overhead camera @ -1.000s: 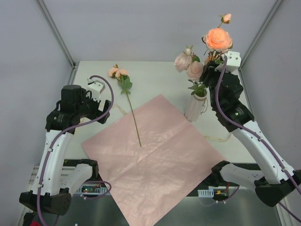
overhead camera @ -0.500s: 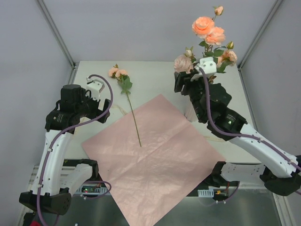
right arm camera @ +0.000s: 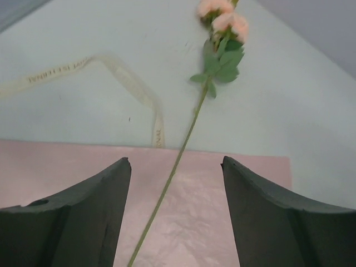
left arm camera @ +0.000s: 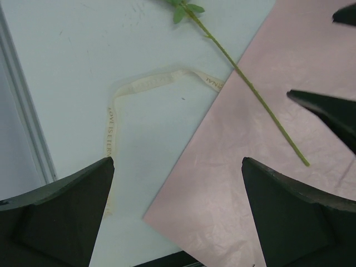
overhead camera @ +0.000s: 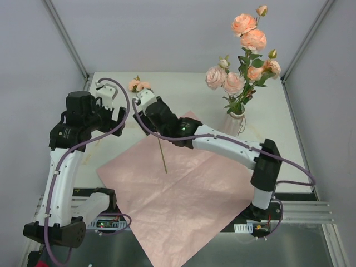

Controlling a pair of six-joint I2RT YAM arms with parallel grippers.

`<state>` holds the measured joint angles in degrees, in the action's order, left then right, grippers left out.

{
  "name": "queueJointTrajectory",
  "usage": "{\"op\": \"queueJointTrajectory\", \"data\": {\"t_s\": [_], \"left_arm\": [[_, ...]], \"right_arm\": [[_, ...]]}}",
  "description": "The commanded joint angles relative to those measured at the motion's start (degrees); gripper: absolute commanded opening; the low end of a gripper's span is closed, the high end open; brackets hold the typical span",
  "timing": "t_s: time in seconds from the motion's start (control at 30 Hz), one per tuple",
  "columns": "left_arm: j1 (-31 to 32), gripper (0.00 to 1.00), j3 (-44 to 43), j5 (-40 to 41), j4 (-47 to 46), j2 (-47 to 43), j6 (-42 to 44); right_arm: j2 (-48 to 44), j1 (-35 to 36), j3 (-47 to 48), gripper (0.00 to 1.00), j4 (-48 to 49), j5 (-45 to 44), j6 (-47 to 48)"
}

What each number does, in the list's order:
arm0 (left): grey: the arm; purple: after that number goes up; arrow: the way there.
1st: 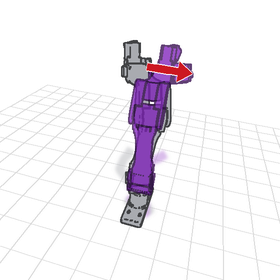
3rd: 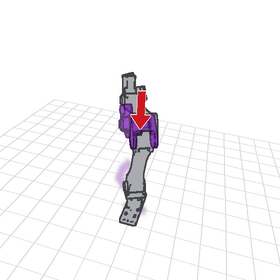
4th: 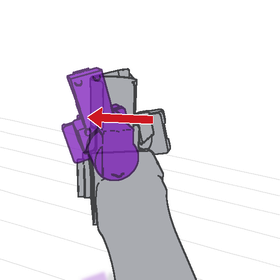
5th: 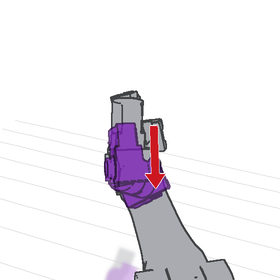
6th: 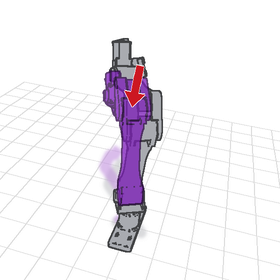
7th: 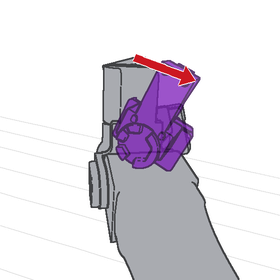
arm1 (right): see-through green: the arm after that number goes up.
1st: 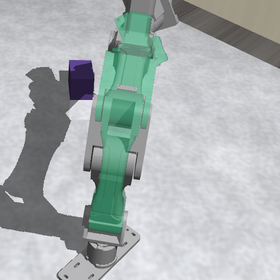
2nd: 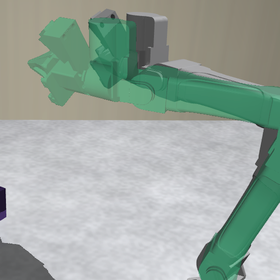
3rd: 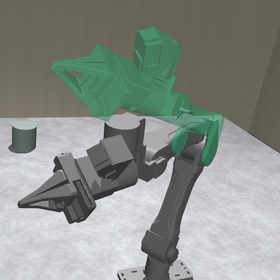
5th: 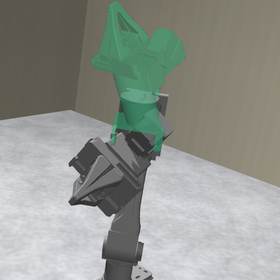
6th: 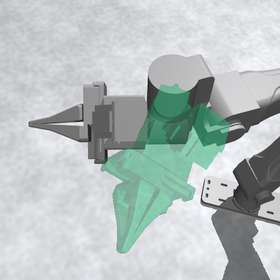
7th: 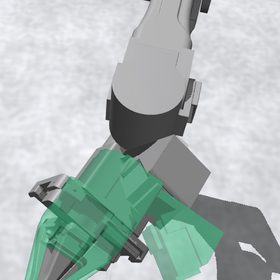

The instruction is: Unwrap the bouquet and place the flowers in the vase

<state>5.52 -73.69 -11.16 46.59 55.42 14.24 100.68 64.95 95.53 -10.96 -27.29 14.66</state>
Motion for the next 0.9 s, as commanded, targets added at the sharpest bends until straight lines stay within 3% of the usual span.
{"op": "queueJointTrajectory", "data": {"t_s": [0.0, 0.13, 0.27, 0.63, 0.87], "left_arm": [[-2.8, 0.99, -0.4, 3.3, -1.1, 0.6, -0.6], [-8.3, 0.99, -0.2, 5.6, -2.2, 1.9, -0.6], [-13.2, 0.99, 1.0, 1.3, -3.5, 3.4, 0.3], [-14.1, 0.99, 5.2, -4.9, -5.2, 5.4, 4.7], [-14.1, 0.99, 5.7, -6.7, -5.3, 5.7, 5.3]], "right_arm": [[7.6, -1.0, 4.5, 0.70, -5.1, 6.9, -4.9], [14.2, -3.2, 5.8, 0.70, -4.6, 10.7, -7.6], [20.1, -5.0, 9.9, 0.70, -5.2, 11.9, -8.1], [36.3, -12.4, 26.1, 0.65, -9.6, 18.2, -9.2], [38.9, -14.0, 27.3, 0.62, -11.0, 20.6, -10.2]]}}
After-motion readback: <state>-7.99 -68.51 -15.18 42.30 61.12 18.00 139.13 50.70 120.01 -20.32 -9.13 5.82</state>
